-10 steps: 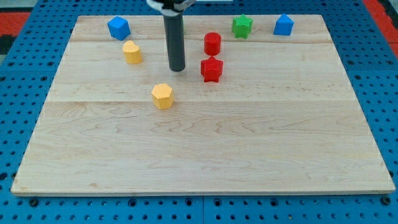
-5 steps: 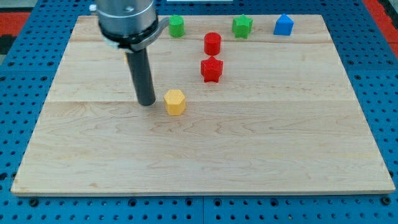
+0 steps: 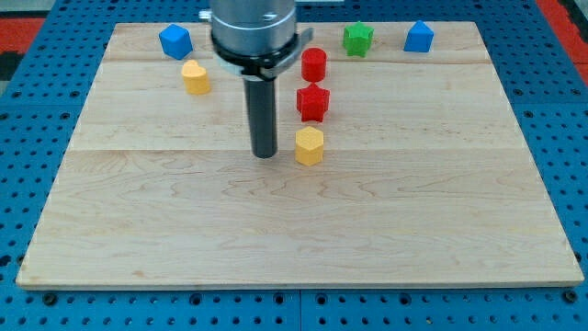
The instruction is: Move your arm to the left center of the board
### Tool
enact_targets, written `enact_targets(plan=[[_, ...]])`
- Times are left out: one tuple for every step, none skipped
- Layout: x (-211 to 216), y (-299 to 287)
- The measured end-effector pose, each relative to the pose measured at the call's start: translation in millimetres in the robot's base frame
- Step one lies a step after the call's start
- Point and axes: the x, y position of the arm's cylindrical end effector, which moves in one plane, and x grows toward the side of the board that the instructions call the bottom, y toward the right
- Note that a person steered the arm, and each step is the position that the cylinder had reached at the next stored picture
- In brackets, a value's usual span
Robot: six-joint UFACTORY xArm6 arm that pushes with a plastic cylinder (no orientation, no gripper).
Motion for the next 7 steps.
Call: enact_targets(plan=[[0.0,-7.2],[0.0,-7.9],[0.0,-8.6],[0.0,-14.8],[0.0,-54.7],[1.6,-94.6],[-4.9,-163.7]])
